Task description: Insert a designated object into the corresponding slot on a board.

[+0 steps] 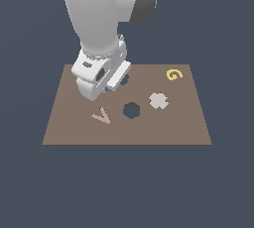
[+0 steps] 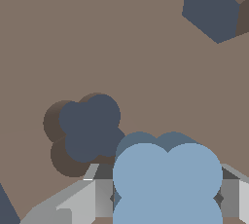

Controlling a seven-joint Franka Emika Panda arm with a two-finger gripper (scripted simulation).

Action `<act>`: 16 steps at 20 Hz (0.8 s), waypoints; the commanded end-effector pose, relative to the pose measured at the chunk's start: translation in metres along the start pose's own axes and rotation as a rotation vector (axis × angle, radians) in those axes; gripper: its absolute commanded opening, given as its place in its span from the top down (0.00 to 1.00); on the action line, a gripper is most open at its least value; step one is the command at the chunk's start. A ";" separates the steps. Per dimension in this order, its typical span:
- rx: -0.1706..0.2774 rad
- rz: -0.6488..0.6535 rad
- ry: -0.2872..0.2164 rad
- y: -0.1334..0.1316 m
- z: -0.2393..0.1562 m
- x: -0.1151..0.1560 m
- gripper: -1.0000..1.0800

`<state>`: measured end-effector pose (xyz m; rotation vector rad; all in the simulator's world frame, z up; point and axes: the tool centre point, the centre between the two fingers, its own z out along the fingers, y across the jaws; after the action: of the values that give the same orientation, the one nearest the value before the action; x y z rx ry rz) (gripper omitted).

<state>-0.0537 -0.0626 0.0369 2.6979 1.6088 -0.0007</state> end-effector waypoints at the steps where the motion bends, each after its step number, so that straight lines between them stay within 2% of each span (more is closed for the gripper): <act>1: -0.001 -0.083 0.000 -0.015 -0.001 0.010 1.00; 8: -0.001 -0.223 0.000 -0.042 -0.003 0.021 1.00; 16: 0.000 -0.239 0.000 -0.046 -0.003 0.022 1.00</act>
<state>-0.0839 -0.0211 0.0401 2.4871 1.9186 -0.0010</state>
